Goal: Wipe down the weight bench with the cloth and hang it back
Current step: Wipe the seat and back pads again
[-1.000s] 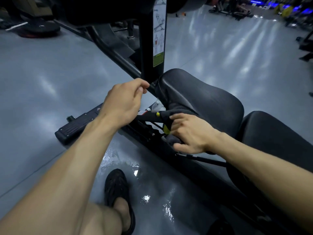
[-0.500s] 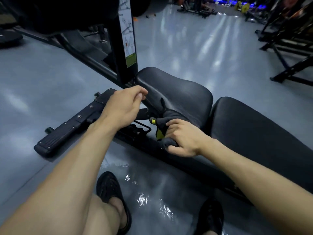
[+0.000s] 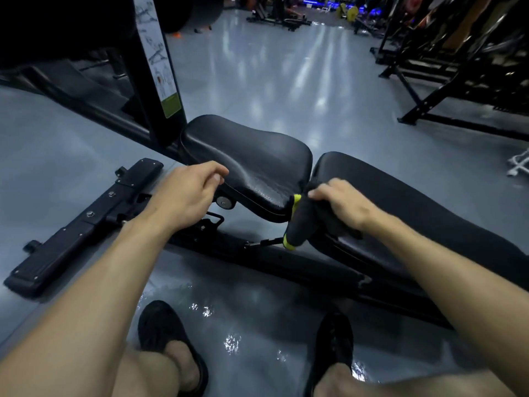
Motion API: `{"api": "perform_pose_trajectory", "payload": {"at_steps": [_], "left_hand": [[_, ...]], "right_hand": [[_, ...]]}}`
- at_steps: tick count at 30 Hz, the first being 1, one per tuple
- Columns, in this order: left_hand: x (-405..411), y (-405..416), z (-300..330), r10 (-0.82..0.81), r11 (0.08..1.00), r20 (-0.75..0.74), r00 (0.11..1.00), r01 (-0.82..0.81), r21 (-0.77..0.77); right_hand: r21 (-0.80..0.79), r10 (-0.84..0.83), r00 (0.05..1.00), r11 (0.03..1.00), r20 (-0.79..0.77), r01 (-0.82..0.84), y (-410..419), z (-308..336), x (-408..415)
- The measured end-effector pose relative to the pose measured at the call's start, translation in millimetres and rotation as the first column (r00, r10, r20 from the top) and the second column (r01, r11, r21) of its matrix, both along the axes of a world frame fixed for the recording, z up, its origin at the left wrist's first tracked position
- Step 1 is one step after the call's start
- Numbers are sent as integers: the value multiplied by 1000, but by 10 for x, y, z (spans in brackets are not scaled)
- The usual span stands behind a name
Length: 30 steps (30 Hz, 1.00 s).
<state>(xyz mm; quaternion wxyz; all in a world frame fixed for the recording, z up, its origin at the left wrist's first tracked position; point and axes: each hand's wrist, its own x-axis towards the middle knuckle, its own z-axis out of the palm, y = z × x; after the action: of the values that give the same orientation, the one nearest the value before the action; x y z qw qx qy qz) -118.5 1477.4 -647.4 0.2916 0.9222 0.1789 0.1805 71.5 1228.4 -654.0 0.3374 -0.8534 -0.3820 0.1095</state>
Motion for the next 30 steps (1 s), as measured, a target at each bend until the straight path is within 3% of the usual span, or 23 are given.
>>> {"api": "perform_pose_trajectory", "payload": {"at_steps": [4,6,9,12,15,17,19,21,22,24,27,28,30], "left_hand": [[42,6,16,-24,1000,-12,1000,24,8],[77,15,21,-29,1000,-26,999,29,4],[146,20,25,-38,999,-39,999,38,2],[195,4,8,-49,998,-42,998,50,23],[249,-26,-5,-77,996,-75,994,80,39],[264,-41,-10,-86,995,-90,992,91,49],[258,-62,-19,-88,994,-94,992,93,51],[239,-97,-28,-95,994,-100,990,100,48],[231,-109,-34,-97,993,-107,990,103,49],[214,-126,-50,-97,994,-118,988,103,48],[207,-141,-83,-103,993,-114,988,108,38],[206,-149,-85,-106,993,-107,989,110,31],[201,-166,-80,-109,994,-98,989,111,15]], "right_hand": [[146,-326,945,934,-36,327,96,243,297],[151,-325,943,938,70,312,173,211,223],[-33,-9,942,999,336,21,177,-25,-4],[-147,253,882,966,397,-211,50,-166,-160],[-388,556,691,827,462,-407,-94,-235,-308],[-538,672,633,720,384,-438,-131,-260,-361],[-464,599,771,758,217,-459,-104,-128,-306],[-167,276,961,947,-6,-273,-48,142,-151],[-20,103,989,994,-105,-106,-27,291,-66],[153,-147,968,972,-205,180,-8,534,120],[218,-315,949,927,10,305,32,628,224],[185,-303,943,943,141,276,59,586,194],[-78,-82,907,989,412,124,76,363,48]]}}
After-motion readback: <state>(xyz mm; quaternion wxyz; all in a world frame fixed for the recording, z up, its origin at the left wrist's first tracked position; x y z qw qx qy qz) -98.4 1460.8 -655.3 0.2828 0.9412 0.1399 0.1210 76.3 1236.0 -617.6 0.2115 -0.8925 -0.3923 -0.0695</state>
